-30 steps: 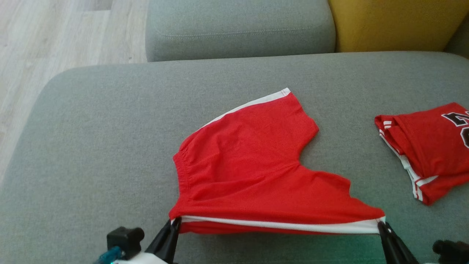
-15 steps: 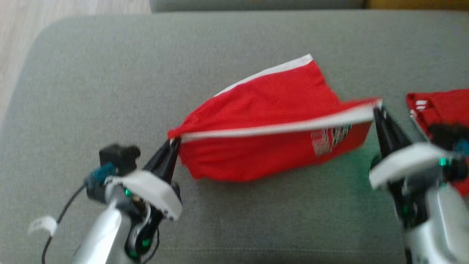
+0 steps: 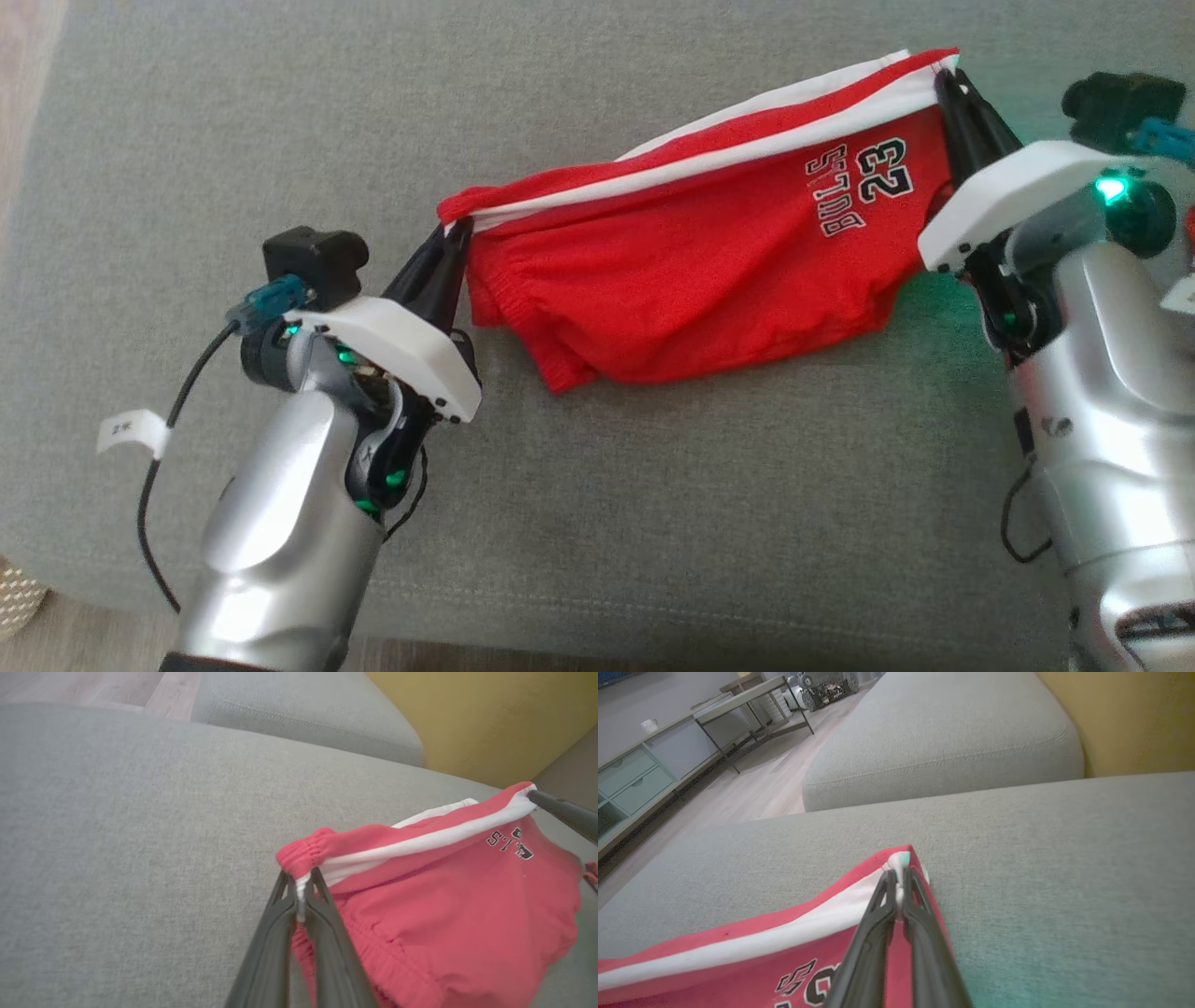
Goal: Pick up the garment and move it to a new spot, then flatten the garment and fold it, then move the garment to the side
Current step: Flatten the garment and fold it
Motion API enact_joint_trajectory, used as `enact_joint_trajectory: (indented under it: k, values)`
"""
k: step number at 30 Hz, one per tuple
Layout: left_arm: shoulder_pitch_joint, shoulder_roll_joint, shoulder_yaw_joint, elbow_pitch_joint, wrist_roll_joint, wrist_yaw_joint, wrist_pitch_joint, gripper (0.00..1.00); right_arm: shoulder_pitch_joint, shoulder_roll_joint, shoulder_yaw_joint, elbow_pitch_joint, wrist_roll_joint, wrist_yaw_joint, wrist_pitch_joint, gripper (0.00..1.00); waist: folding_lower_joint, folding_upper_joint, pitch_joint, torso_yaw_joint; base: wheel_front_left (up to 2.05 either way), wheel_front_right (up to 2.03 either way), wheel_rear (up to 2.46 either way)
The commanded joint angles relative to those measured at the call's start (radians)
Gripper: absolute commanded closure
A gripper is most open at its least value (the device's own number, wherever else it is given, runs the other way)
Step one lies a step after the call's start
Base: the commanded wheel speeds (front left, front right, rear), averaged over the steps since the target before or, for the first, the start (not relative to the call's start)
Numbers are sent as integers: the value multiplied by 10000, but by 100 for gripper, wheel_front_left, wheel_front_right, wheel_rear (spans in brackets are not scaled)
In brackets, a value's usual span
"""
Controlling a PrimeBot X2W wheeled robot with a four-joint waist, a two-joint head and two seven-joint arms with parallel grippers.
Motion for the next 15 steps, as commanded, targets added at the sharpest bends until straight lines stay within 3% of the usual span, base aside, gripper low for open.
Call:
enact_joint_trajectory:
  k: [1, 4, 5, 6, 7, 15]
  values:
    - [-422, 124, 380, 10, -110, -73, -178, 100, -419, -32, 281, 80, 94, -9, -225, 100, -3, 0, 157, 126, 0, 0, 0]
    - [-699, 17, 323, 664, -198, -194, -430, 100, -850, -18, 510, 933, 249, -9, -562, 100, -3, 0, 226, 136, 0, 0, 0]
    - [-770, -22, 292, 874, -259, -247, -465, 71, -957, -22, 592, 1168, 291, -9, -693, 93, -3, 0, 242, 137, 0, 0, 0]
    - [-842, -54, 268, 1054, -309, -293, -522, 9, -1040, -12, 713, 1373, 354, -9, -786, 58, -3, 0, 256, 134, 0, 0, 0]
    - [-907, -75, 252, 1204, -333, -323, -613, 0, -1110, 1, 880, 1506, 440, -9, -908, 0, -3, 0, 264, 123, 0, 0, 0]
    - [-812, -74, 223, 1638, -198, -306, -1861, 0, -994, -282, 1808, 1702, 674, -9, -2676, 0, -3, 0, -96, -28, 0, 0, 0]
